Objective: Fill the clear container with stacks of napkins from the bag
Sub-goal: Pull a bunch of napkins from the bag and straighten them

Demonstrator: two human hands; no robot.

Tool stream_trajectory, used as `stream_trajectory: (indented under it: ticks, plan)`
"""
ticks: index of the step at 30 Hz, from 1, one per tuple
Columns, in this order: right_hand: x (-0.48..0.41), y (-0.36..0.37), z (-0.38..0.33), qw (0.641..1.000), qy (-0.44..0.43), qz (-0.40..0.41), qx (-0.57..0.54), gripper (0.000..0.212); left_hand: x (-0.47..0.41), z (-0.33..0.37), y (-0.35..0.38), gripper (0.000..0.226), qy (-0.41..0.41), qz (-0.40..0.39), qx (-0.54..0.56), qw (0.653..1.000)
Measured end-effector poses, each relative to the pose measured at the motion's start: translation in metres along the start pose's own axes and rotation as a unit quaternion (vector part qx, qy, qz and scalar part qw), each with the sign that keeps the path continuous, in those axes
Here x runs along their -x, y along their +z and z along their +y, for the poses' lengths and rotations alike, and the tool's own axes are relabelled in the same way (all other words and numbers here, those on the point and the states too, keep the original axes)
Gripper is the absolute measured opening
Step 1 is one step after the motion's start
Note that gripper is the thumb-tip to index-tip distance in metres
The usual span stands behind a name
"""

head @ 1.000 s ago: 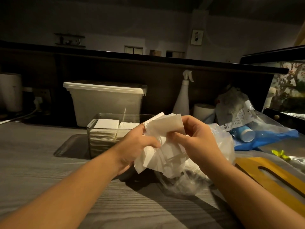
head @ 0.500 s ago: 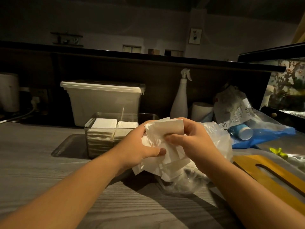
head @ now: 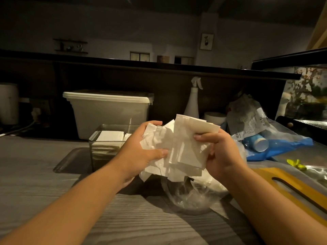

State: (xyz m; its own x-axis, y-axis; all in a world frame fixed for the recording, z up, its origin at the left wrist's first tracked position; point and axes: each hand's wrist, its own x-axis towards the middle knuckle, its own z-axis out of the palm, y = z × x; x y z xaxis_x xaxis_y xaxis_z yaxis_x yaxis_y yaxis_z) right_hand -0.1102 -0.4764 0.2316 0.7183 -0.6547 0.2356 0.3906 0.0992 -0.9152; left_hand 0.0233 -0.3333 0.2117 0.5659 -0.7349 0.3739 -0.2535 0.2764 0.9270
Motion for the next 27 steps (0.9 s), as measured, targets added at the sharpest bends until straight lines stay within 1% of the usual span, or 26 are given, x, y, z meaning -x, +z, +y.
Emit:
stream_trajectory:
  ticks: [5,8,13,14,17,18,20,21,24,27]
  plan:
    - [-0.004,-0.002,-0.005,0.999,0.0,0.028,-0.036,0.032,-0.003,0.003,-0.006,0.063,0.014,0.059,0.033,0.998]
    - [-0.004,-0.003,-0.002,0.999,0.017,0.025,-0.019,0.032,-0.004,0.005,-0.009,0.057,0.012,0.071,0.065,0.995]
    - [-0.005,-0.004,0.007,0.999,0.045,0.015,0.009,0.036,-0.004,0.001,-0.007,0.052,0.008,0.074,0.028,0.997]
    - [-0.005,-0.004,0.008,0.999,0.051,0.012,0.006,0.04,-0.004,0.0,-0.006,0.05,0.004,0.074,0.03,0.997]
    - [-0.004,-0.002,0.013,0.997,0.073,-0.028,0.003,0.062,-0.003,-0.002,-0.001,0.045,-0.007,0.076,0.028,0.997]
    - [-0.003,0.0,0.015,0.996,0.076,-0.048,-0.001,0.063,-0.003,-0.002,0.001,0.042,-0.012,0.078,0.029,0.996]
    - [-0.001,0.007,0.018,0.995,0.064,-0.075,-0.006,0.054,-0.001,-0.001,0.005,0.039,-0.02,0.081,0.041,0.996]
    - [0.0,0.01,0.021,0.996,0.053,-0.071,0.002,0.047,0.0,0.0,0.007,0.038,-0.025,0.078,0.055,0.995]
    - [0.0,0.014,0.028,0.998,0.034,-0.022,0.05,0.028,0.002,0.001,0.011,0.03,-0.046,0.067,0.117,0.99]
    - [0.001,0.013,0.03,0.996,0.026,-0.005,0.085,0.024,0.004,0.002,0.014,0.025,-0.06,0.032,0.162,0.984]
